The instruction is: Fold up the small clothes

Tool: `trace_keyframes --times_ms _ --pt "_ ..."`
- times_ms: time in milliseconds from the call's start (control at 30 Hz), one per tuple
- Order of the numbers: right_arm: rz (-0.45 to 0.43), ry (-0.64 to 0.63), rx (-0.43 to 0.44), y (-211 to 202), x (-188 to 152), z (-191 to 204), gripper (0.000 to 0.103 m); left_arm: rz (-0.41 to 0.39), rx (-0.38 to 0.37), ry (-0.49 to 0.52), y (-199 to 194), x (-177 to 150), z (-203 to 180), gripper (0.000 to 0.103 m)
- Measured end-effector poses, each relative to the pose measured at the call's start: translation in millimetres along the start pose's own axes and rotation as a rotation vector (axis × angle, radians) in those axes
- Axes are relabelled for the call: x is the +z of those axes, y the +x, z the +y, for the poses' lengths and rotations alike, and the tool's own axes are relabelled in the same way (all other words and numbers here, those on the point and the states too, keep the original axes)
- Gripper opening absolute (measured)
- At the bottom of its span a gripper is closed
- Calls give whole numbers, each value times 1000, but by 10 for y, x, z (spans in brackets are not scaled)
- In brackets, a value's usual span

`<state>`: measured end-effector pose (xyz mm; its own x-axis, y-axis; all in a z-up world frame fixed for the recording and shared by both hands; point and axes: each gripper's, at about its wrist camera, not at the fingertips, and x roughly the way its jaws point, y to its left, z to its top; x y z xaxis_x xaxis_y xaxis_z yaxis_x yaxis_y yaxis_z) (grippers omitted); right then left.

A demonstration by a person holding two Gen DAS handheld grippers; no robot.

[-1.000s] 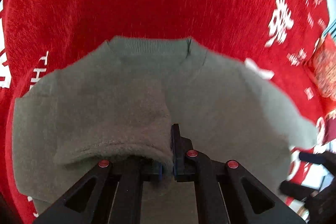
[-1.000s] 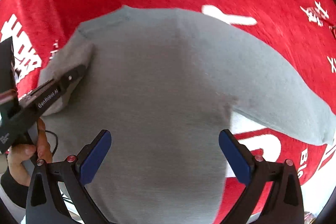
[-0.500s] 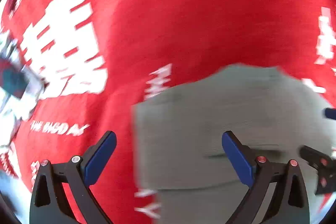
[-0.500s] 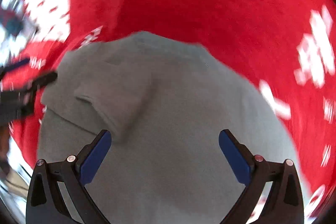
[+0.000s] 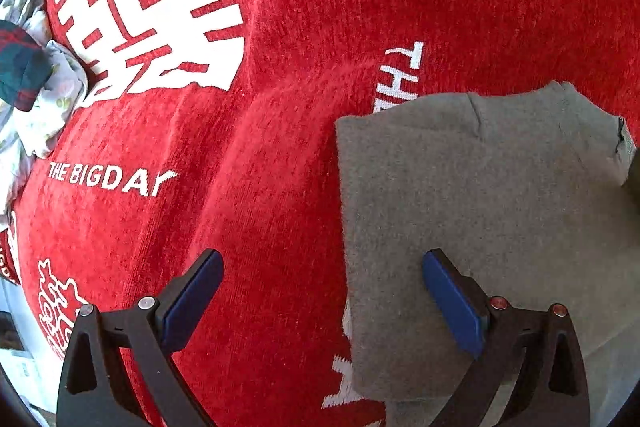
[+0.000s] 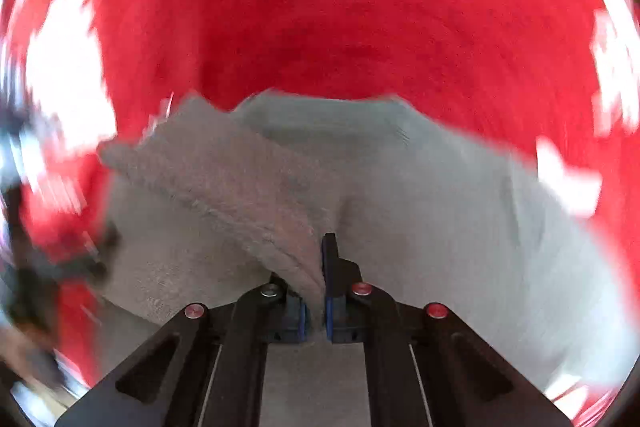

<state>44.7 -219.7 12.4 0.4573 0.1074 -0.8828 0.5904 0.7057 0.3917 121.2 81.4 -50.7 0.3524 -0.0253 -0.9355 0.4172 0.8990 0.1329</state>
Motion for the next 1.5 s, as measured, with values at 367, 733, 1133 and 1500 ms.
trace_keyframes --times_ms 367,733,1133,1500 --pt "19 499 146 -81 -168 -1104 23 -6 26 38 42 178 6 100" --pt "39 324 -69 9 -203 -1173 7 10 43 13 84 216 26 100" --pt "73 392 -112 -517 -930 -1409 60 16 -61 150 -519 0 -259 100" --pt "90 535 1 -639 -1534 -1543 81 29 -251 299 -888 -268 -1223 102"
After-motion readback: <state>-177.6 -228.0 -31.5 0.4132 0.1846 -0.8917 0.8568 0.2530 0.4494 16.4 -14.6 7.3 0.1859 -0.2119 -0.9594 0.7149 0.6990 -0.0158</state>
